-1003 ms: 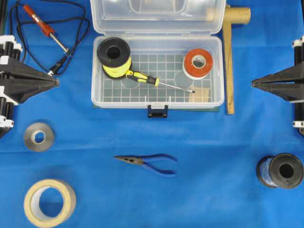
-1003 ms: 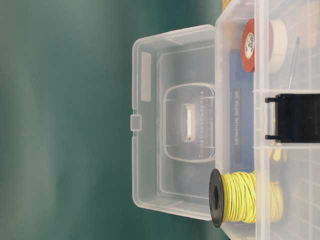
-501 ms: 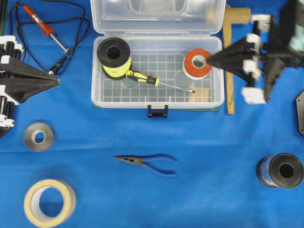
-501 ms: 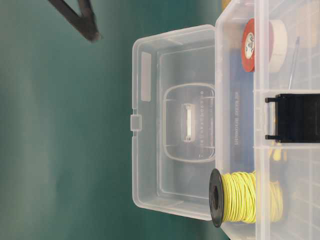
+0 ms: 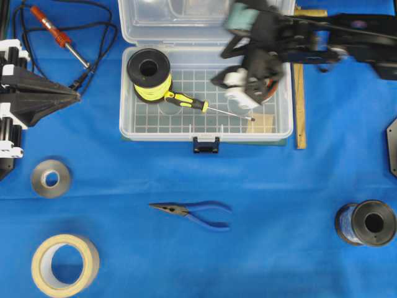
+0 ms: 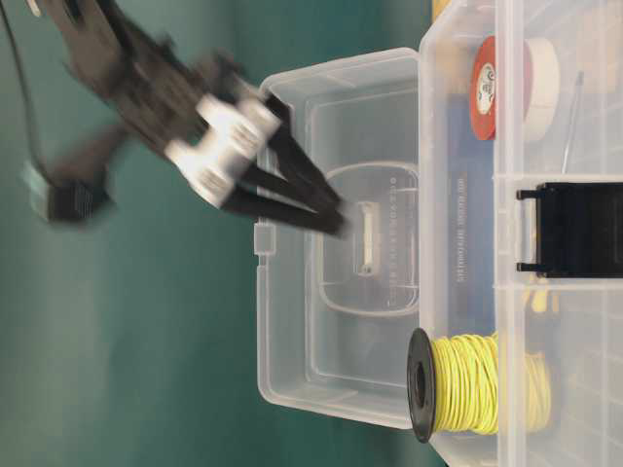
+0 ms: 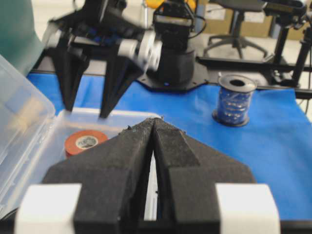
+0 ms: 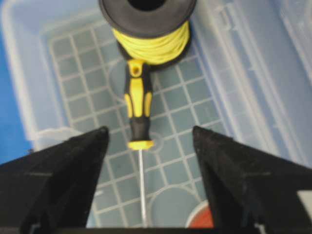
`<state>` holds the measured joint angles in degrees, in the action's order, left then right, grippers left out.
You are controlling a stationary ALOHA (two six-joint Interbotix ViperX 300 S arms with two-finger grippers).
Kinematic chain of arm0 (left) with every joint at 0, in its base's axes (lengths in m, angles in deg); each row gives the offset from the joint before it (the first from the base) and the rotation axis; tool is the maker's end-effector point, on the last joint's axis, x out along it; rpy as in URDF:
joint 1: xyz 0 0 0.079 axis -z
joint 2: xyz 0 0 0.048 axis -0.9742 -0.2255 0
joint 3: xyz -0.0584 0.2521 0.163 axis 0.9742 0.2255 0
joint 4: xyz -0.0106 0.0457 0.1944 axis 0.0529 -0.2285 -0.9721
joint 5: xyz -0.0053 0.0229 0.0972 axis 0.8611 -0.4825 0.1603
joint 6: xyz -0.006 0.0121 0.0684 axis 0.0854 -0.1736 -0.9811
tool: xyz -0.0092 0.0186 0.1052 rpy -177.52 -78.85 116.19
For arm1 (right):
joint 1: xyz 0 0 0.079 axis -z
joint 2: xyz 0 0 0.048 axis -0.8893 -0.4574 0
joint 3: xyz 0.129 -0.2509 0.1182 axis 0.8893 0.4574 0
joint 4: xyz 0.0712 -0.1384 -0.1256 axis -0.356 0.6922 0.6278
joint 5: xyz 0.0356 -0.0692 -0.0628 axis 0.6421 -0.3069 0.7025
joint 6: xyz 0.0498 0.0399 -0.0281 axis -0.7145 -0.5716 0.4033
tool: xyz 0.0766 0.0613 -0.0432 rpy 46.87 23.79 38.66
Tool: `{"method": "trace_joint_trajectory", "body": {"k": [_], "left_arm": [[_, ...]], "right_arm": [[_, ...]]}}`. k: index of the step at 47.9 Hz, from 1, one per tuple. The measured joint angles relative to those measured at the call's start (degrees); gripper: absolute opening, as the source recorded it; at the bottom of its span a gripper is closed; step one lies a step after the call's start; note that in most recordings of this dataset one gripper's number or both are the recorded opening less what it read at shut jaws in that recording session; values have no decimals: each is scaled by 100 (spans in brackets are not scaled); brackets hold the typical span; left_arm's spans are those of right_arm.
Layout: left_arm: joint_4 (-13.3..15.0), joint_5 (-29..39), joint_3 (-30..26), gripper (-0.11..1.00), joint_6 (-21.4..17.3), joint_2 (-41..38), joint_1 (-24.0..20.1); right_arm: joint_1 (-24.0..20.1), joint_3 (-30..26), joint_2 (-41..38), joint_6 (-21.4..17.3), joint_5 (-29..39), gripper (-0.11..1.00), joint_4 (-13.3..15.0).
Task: Pick the screwdriver from the toolbox among several items.
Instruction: 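Lower the right gripper and close it on the yellow-black screwdriver handle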
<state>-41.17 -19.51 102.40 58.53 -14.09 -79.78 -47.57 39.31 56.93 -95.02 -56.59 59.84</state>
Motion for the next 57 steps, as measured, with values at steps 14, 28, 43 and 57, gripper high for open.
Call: {"method": "trace_joint_trajectory", "body": {"k": [14, 28, 43, 57], "left_arm": [[0, 44, 0, 0, 0, 0, -9], [-9, 88, 26, 0, 9, 0, -9], [0, 88, 44, 0, 0, 0, -9], [0, 88, 44, 0, 9, 18, -9]], "right_arm": [[-9, -738, -1397, 79, 360, 67, 0], [-132, -1099, -2180, 158, 378, 67, 0], [-176, -1151, -2338, 185, 360, 24, 0], [-167, -1151, -2004, 202, 598, 25, 35]]}}
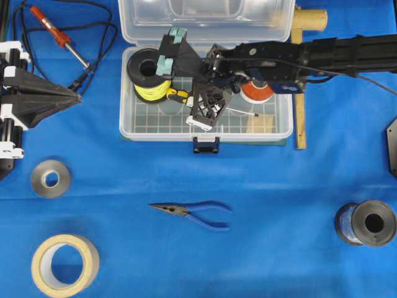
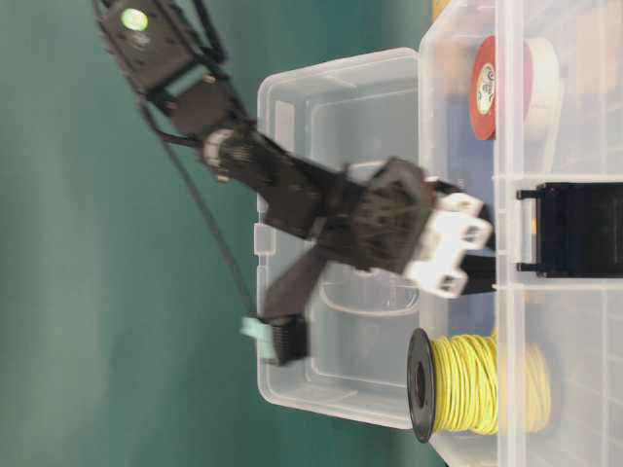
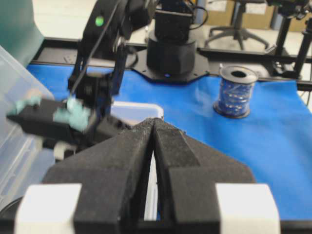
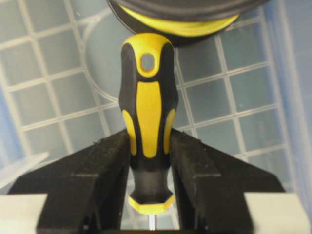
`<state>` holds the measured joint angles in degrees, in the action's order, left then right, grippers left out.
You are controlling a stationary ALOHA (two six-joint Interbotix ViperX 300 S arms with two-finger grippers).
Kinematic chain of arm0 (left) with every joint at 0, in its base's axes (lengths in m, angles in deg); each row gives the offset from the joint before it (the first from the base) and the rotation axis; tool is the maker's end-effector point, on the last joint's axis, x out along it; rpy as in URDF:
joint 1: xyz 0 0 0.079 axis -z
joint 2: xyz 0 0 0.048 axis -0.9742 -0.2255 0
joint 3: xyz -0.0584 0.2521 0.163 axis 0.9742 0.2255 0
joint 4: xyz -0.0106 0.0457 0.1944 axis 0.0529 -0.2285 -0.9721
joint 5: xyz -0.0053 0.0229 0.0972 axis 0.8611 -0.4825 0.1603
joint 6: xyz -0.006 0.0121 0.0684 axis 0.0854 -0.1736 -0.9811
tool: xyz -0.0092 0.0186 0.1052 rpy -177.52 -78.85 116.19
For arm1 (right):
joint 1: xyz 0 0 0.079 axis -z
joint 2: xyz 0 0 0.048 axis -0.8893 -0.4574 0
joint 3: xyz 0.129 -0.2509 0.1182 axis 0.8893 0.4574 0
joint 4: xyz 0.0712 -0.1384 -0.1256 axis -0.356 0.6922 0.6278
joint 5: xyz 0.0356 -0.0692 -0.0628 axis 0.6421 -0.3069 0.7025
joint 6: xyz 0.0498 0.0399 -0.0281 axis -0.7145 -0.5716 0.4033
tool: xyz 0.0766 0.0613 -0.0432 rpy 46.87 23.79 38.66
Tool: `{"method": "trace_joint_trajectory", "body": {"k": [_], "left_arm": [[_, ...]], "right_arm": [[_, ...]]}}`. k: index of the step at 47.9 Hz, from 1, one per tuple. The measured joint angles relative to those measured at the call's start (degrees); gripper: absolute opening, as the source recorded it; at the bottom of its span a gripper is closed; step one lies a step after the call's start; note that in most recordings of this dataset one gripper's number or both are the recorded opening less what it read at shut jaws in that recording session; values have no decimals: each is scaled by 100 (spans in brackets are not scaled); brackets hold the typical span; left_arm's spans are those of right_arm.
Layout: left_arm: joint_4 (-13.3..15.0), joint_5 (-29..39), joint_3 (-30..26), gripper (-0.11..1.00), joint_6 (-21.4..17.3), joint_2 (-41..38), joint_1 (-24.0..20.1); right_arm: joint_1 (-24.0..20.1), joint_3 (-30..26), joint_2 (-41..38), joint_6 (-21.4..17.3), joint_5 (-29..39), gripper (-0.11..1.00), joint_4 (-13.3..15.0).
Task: Pick the screwdriver from the toolbox among several items.
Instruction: 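Lower the right gripper and close it on the yellow-black screwdriver handle, then lift the screwdriver out of the toolbox and carry it toward the pliers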
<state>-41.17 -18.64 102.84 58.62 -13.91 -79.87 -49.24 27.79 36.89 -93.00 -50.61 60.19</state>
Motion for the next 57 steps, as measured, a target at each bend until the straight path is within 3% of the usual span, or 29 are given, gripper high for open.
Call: {"method": "trace_joint_trajectory", "body": {"k": [17, 25, 36, 47, 57], "left_arm": [[0, 0, 0, 0, -9, 9, -9], [0, 0, 0, 0, -9, 9, 0], [0, 0, 0, 0, -9, 18, -18], [0, 0, 0, 0, -9, 18, -26], [0, 18, 18, 0, -18, 18, -114]], "right_arm": [[-62, 0, 1521, -88, 923, 25, 26], [-668, 0, 1749, -237, 993, 25, 18], [-1617, -141, 1292, -765, 545, 25, 88], [-1767, -193, 457, -1266, 290, 25, 202], [-1960, -316, -53, -1327, 44, 25, 202]]}}
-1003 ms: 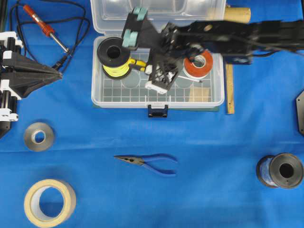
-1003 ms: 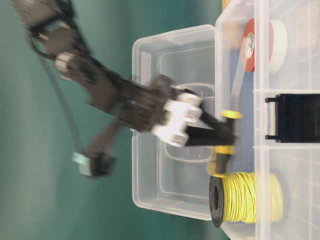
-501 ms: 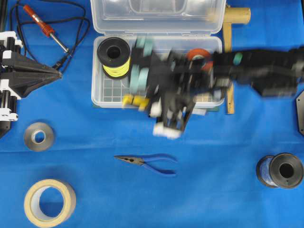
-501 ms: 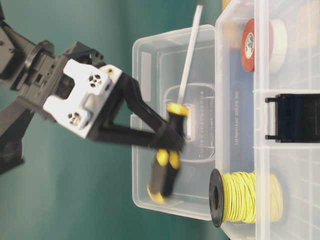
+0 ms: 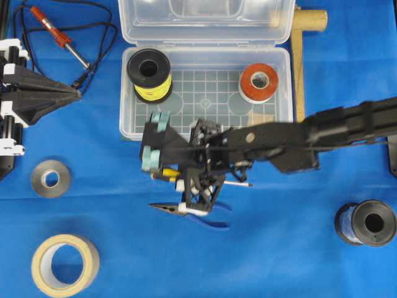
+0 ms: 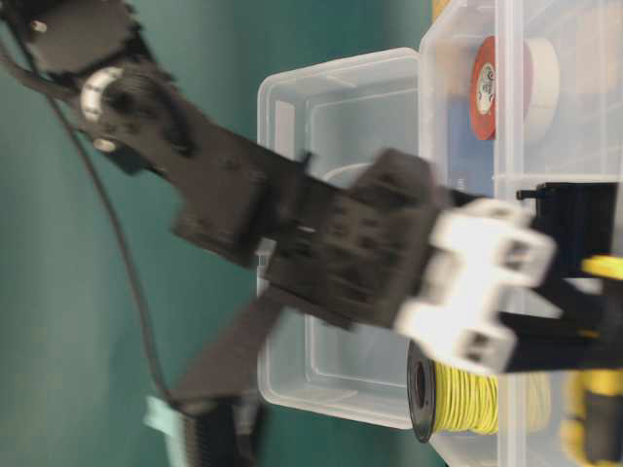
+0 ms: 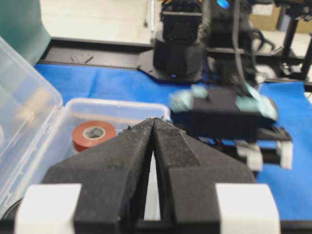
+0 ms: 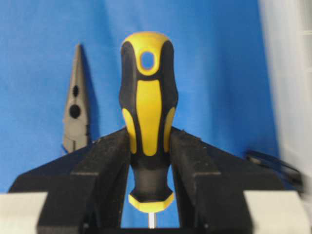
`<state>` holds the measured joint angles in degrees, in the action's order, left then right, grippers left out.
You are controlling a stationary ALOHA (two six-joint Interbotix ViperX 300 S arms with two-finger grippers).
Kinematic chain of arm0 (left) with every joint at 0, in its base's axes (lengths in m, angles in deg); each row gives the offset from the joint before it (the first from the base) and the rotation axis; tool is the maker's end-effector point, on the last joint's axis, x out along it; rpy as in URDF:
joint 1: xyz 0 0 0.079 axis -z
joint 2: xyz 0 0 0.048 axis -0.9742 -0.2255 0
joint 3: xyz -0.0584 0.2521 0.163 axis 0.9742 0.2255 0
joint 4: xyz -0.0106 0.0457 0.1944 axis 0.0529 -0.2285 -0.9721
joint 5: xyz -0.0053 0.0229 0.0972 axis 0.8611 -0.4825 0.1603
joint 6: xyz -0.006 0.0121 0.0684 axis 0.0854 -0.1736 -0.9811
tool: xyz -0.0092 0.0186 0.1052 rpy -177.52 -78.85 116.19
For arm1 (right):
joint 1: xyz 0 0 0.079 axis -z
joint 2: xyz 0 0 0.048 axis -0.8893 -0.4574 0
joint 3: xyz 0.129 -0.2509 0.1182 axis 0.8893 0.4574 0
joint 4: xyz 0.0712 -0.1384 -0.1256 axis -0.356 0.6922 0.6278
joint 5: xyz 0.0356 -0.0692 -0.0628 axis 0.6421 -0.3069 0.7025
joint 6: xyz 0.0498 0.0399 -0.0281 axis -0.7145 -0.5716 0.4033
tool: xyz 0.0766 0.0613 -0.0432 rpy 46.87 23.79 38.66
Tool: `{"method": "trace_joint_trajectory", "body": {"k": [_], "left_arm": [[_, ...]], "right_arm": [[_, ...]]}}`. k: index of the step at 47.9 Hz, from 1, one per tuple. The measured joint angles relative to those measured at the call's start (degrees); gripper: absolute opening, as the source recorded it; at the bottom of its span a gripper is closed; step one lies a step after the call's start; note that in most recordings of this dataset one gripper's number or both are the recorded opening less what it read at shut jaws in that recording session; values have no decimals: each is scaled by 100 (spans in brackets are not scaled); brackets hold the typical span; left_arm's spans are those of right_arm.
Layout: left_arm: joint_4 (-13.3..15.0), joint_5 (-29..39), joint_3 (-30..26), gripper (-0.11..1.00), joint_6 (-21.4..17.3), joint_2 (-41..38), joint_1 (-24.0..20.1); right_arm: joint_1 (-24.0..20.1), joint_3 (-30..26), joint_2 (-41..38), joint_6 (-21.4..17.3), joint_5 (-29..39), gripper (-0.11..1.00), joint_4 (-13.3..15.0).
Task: Pick the screwdriver from the toolbox among several items.
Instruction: 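Lift the screwdriver out of the toolbox and carry it toward the pliers, then lower the screwdriver onto the table beside the pliers and open the right gripper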
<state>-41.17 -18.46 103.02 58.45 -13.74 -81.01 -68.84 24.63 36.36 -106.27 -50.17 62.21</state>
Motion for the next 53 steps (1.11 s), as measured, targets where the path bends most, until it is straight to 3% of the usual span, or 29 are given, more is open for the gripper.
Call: {"method": "trace_joint_trajectory", "body": {"k": [10, 21, 29, 33, 39, 46, 53], "left_arm": [[0, 97, 26, 0, 9, 0, -18], [0, 123, 35, 0, 18, 0, -18], [0, 141, 44, 0, 18, 0, -18], [0, 158, 35, 0, 18, 18, -18], [0, 220, 44, 0, 26, 88, -18], [0, 334, 44, 0, 26, 202, -18], [0, 439, 44, 0, 35, 281, -18]], "right_arm": [[-114, -44, -378, 0, -422, 25, -158], [-114, -70, -439, 0, -308, 26, -229], [-114, -114, -378, 70, 79, 70, -176], [-114, -114, -185, 44, 264, 81, -44], [-114, -105, 439, 9, 571, 72, 272], [-114, 88, 1283, 9, 765, 73, 686], [-114, 694, 2285, 0, 773, 73, 1195]]}}
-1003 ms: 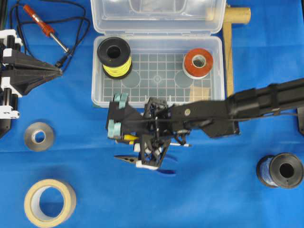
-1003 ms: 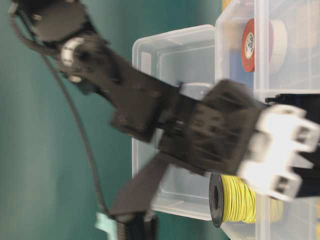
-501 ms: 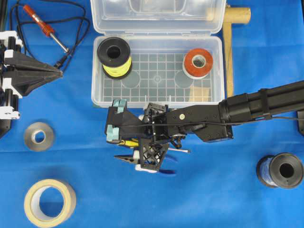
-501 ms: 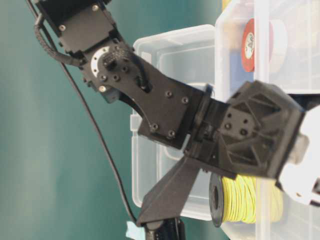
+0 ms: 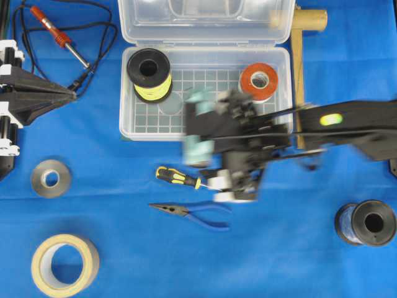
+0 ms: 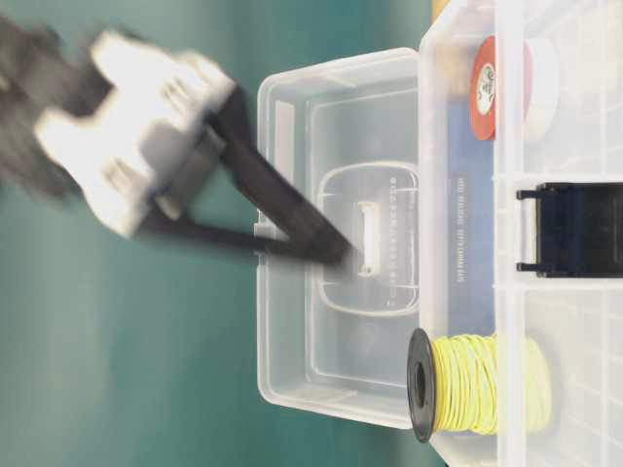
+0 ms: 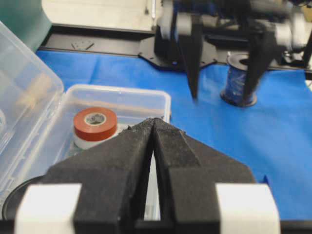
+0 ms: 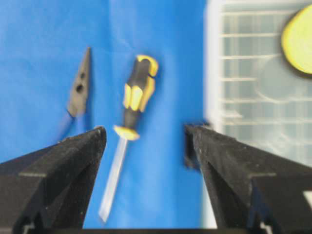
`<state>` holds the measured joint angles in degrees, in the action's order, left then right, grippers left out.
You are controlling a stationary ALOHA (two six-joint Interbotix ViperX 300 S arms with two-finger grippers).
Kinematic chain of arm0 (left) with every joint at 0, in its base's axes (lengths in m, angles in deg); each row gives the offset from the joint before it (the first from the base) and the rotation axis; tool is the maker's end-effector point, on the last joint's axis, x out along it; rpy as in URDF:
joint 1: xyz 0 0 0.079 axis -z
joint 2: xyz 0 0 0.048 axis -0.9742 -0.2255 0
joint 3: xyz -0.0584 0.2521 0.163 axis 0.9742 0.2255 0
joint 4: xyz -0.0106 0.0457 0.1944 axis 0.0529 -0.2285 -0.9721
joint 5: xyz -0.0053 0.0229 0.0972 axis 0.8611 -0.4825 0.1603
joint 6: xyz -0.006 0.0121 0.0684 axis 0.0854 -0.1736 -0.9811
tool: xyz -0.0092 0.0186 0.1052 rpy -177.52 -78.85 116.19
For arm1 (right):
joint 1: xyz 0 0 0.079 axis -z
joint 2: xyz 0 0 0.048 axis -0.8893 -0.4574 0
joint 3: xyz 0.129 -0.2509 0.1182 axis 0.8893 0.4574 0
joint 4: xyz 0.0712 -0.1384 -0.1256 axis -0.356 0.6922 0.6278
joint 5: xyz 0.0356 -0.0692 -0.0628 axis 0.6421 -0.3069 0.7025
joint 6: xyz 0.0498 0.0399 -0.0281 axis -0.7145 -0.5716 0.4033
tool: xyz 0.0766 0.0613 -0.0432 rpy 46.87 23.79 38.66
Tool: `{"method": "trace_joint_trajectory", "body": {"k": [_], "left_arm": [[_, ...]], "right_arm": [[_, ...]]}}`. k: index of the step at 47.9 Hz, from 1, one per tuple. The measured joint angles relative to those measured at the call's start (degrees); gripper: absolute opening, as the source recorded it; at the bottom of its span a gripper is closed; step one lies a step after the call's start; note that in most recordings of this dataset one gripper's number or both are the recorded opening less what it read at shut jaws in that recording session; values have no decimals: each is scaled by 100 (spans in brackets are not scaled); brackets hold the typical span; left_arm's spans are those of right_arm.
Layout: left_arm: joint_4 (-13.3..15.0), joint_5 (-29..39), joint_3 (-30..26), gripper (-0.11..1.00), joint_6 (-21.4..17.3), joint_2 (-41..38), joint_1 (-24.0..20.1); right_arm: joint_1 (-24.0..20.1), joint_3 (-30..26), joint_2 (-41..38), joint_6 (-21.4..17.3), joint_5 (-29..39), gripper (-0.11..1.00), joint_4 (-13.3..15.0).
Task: Pick the screwdriver from the toolbox among several items.
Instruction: 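Lower the screwdriver onto the table beside the pliers and open the right gripper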
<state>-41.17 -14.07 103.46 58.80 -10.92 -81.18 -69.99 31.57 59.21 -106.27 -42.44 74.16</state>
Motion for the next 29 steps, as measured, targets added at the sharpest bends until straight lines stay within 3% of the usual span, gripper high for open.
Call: {"method": "trace_joint_trajectory", "body": {"k": [9, 29], "left_arm": [[0, 26, 26, 0, 0, 18, 0], [0, 26, 53, 0, 9, 44, 0]], "right_arm": [[0, 1283, 1433, -9, -554, 73, 229], [0, 4034, 4658, -9, -2065, 73, 229]]}}
